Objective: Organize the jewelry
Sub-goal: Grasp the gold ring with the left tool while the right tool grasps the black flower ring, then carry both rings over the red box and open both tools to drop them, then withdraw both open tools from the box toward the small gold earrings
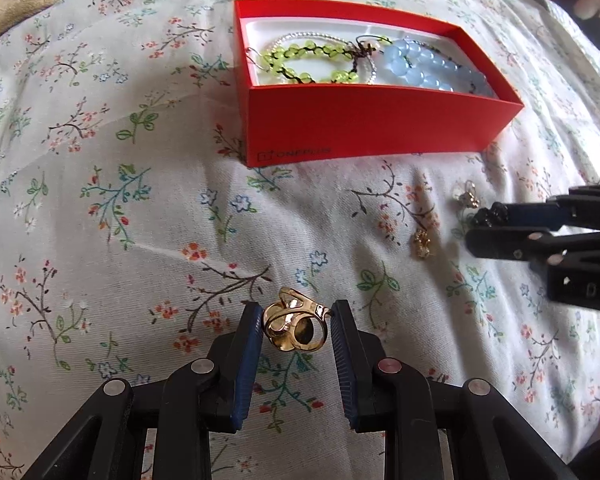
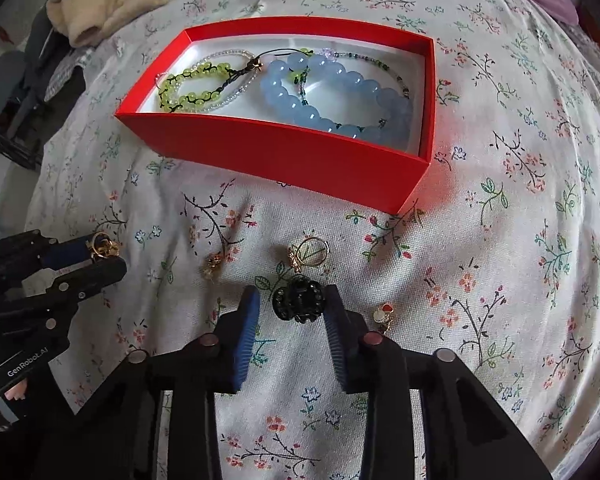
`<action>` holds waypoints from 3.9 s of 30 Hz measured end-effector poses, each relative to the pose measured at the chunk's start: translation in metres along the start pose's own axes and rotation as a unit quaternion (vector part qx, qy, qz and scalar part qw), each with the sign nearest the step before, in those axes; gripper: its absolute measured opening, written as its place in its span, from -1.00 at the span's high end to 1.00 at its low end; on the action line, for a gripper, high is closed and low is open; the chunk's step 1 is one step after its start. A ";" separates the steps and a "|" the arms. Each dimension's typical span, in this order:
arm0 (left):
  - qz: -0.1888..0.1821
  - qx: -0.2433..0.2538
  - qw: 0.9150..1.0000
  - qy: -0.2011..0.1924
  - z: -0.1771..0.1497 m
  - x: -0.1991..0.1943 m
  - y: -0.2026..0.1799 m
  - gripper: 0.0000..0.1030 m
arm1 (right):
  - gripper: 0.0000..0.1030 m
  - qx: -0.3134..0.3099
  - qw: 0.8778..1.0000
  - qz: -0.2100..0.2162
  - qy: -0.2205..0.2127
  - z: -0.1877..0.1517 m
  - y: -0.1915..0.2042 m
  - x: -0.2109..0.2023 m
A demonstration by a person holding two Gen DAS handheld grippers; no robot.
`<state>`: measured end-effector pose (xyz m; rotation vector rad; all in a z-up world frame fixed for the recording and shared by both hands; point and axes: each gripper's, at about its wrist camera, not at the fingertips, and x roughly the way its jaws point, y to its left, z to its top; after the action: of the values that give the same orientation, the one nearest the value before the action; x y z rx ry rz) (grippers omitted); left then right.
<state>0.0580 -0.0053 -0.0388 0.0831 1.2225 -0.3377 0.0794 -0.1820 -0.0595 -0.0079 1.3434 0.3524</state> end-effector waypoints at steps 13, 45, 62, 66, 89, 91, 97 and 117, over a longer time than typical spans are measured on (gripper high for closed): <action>0.010 -0.051 0.998 -0.035 0.004 -0.024 0.034 0.45 | 0.49 0.042 0.998 0.022 -0.040 -0.008 -0.019 -0.043; -0.049 -0.068 0.984 -0.156 0.046 -0.052 0.020 0.45 | 0.49 0.089 0.987 0.054 -0.120 0.011 -0.043 -0.094; -0.095 -0.051 0.984 -0.143 0.081 -0.022 0.016 0.45 | 0.49 0.042 0.992 0.037 -0.116 0.032 -0.061 -0.088; -0.104 -0.050 0.983 -0.140 0.087 -0.019 0.011 0.45 | 0.49 0.045 0.992 0.041 -0.115 0.032 -0.065 -0.082; -0.089 -0.029 0.989 -0.114 0.092 0.007 -0.002 0.45 | 0.49 0.026 0.987 0.073 -0.144 0.039 -0.055 -0.065; -0.091 -0.029 0.989 -0.114 0.092 0.007 -0.002 0.45 | 0.49 0.027 0.986 0.075 -0.144 0.040 -0.054 -0.064; -0.087 -0.041 0.987 -0.126 0.091 -0.001 0.003 0.31 | 0.49 0.027 0.987 0.073 -0.142 0.042 -0.054 -0.059; -0.030 -0.091 0.987 -0.130 0.082 -0.019 0.046 0.26 | 0.44 0.037 0.987 0.077 -0.137 0.052 -0.050 -0.056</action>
<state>0.1401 0.0223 0.0021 -0.1515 0.9938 -0.2771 0.1316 -0.2322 -0.0034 0.1996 1.0862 0.4176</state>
